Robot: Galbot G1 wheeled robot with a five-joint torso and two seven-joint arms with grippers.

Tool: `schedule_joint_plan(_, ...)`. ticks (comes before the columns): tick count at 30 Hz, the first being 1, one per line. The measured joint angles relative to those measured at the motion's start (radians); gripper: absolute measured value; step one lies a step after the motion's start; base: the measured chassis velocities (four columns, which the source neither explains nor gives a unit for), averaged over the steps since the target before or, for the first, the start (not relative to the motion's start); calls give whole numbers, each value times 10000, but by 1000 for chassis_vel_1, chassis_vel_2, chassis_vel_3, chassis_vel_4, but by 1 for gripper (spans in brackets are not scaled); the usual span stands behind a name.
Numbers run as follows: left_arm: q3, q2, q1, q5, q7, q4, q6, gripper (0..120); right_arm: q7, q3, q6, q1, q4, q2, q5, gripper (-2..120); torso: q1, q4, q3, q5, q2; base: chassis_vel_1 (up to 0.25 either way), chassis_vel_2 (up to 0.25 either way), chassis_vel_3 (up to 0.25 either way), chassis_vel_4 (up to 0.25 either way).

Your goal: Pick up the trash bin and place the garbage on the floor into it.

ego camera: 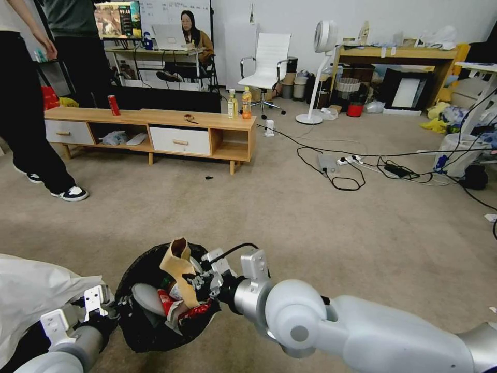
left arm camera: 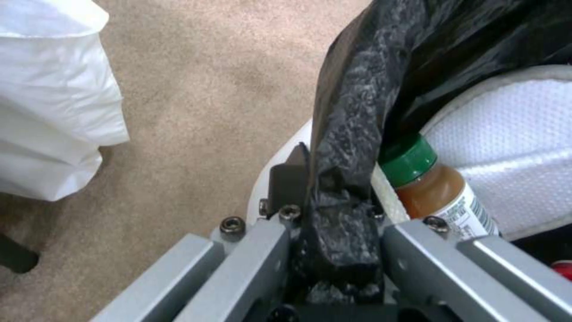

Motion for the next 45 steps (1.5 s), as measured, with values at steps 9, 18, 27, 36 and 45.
schedule_joint_plan(9,43,-54,-14,1,0,4,0,1,428,-168,-308,-451,-398,307,-157,0,0,0,0,0,0,0,0,0,0)
schedule_joint_plan(18,118,-170,-49,55,13,63,0,1,630,-266,-414,-546,-901,745,-226,0,0,0,0,0,0,0,0,0,0)
schedule_joint_plan(27,136,-192,6,103,59,64,0,1,599,-482,-442,-535,-1732,1448,-330,0,0,1,0,0,1,0,0,0,0)
schedule_joint_plan(36,152,-189,-5,105,76,114,1,1,537,-492,-408,-610,-2233,1684,-526,0,0,0,0,-1,1,0,0,0,0)
schedule_joint_plan(45,164,-174,-49,116,97,252,0,1,622,-245,-211,-797,-1991,1450,-661,26,0,-1,0,0,2,0,0,0,0)
